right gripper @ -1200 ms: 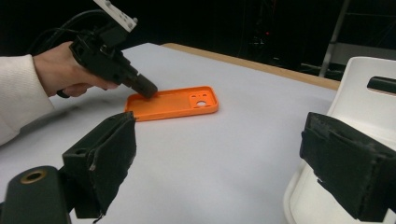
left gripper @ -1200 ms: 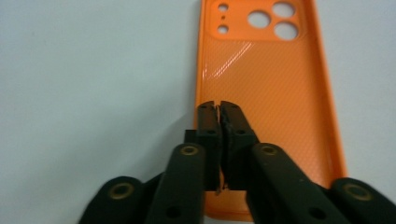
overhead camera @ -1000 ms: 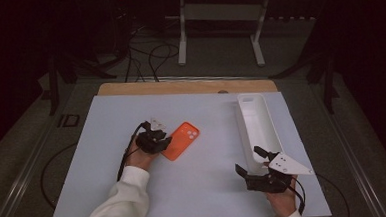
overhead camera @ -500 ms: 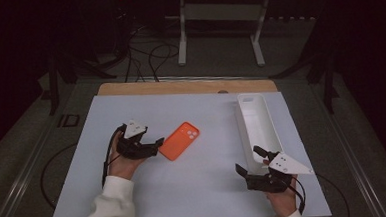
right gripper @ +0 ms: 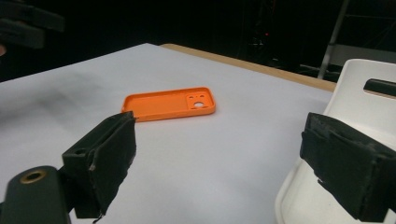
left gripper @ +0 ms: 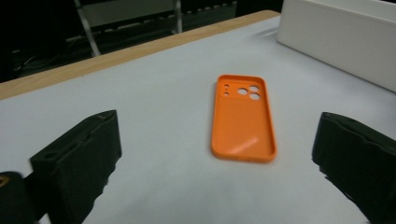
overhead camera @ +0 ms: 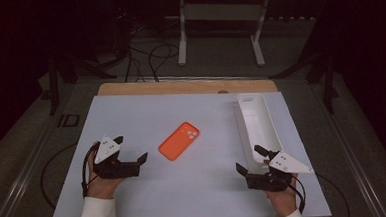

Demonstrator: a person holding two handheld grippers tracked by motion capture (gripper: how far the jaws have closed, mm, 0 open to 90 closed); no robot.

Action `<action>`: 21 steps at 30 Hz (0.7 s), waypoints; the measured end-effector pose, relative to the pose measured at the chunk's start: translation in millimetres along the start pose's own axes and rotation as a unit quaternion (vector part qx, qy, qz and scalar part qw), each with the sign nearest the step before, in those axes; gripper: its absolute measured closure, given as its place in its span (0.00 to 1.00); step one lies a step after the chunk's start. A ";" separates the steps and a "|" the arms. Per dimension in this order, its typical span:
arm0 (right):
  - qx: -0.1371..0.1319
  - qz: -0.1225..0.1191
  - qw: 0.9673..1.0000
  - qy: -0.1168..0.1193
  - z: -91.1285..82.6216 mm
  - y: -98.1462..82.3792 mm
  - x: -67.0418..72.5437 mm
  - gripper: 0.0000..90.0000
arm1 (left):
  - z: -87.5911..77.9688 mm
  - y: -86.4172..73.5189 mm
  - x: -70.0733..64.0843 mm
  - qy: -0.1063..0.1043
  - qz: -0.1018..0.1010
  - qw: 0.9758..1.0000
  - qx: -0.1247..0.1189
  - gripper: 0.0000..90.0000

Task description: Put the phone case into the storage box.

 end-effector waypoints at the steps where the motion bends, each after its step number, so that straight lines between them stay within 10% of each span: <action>1: 0.000 0.000 1.000 -0.001 -0.2 0.2 -0.3 0.11 | -2.3 -3.3 0.3 0.000 -0.001 1.000 -0.001 0.01; 21: 0.001 -0.014 1.000 -0.002 -1.4 0.0 -12.9 0.10 | -11.2 -22.1 2.5 -0.005 0.006 0.999 0.032 0.00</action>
Point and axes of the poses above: each handheld gripper's, and its own axes: z roughly forward along the jaws, y roughly out of its top, x roughly to its left, the point moved 7 cm from there along z, roughly forward along the jaws, and after that the axes turned 6 degrees about -z, right-handed, at the moved point
